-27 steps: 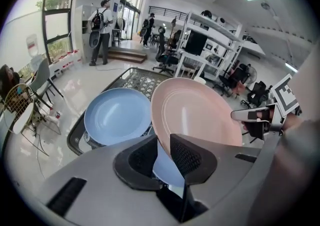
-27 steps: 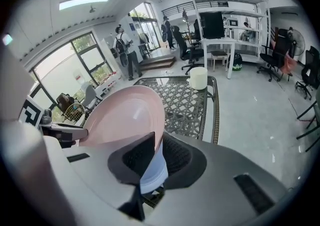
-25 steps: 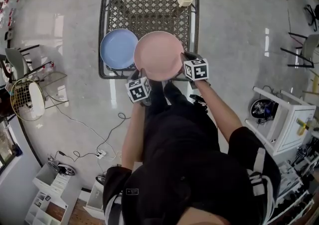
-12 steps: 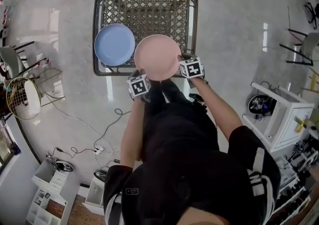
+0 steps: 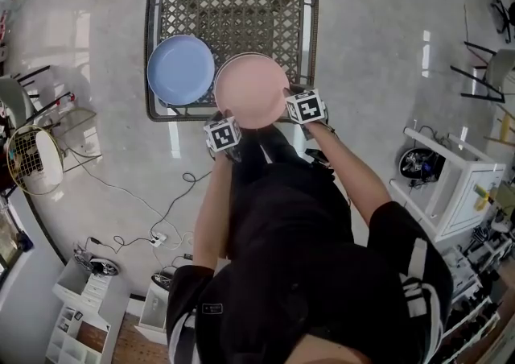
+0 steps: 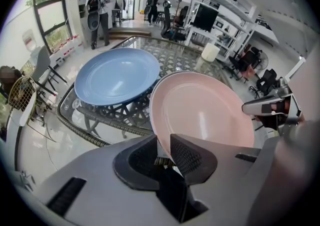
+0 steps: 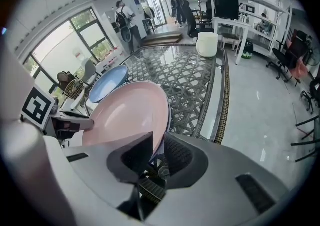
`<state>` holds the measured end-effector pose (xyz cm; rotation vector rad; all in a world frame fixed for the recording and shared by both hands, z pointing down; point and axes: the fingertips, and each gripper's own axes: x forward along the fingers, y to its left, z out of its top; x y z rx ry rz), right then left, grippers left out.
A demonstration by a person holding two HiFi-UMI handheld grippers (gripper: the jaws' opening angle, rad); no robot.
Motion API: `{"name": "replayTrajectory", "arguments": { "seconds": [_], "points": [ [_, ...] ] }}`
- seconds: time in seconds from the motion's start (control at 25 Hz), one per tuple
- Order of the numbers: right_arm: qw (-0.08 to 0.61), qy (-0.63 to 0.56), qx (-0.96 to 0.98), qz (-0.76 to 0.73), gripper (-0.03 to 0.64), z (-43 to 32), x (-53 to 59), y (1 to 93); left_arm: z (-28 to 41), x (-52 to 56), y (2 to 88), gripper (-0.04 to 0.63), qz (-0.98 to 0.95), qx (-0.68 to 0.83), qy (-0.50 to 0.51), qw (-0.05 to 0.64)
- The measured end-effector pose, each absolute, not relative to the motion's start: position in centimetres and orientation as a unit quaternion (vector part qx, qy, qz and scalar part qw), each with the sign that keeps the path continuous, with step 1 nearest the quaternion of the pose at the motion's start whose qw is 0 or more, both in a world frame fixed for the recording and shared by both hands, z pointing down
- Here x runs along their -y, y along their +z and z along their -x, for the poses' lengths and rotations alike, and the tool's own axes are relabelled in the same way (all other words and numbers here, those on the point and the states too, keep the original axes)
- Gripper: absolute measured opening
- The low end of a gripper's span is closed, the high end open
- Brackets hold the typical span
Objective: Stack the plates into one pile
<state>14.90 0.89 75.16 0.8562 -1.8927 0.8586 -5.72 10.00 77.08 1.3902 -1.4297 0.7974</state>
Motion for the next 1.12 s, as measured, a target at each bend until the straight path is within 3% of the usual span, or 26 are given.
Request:
{"name": "replayTrajectory", "arguments": {
  "seconds": [0.24, 0.6, 0.92, 1.0, 1.12],
  "points": [
    [0.434, 0.346, 0.758, -0.342, 0.057, -14.6, -0.8, 75.6, 6.2, -9.9, 77.4, 0.095, -0.573, 0.587, 0.331, 0.467],
    [0.431, 0.33, 0.764, -0.349, 0.121, -14.4, -0.7, 75.3, 6.3, -10.2, 77.6, 0.135, -0.573, 0.593, 0.324, 0.463],
    [0.366, 0.282, 0.816, -0.348, 0.107, -12.8, 0.2, 70.0, 7.4, -11.4, 74.1, 0.14, -0.565, 0.618, 0.299, 0.458],
    [0.34, 0.267, 0.833, -0.347, 0.068, -12.0, 0.4, 67.9, 7.6, -11.4, 72.3, 0.116, -0.569, 0.631, 0.276, 0.45],
    [0.286, 0.251, 0.861, -0.337, 0.017, -10.6, 0.5, 64.3, 8.5, -12.1, 69.2, 0.024, -0.566, 0.654, 0.244, 0.439]
  ]
}}
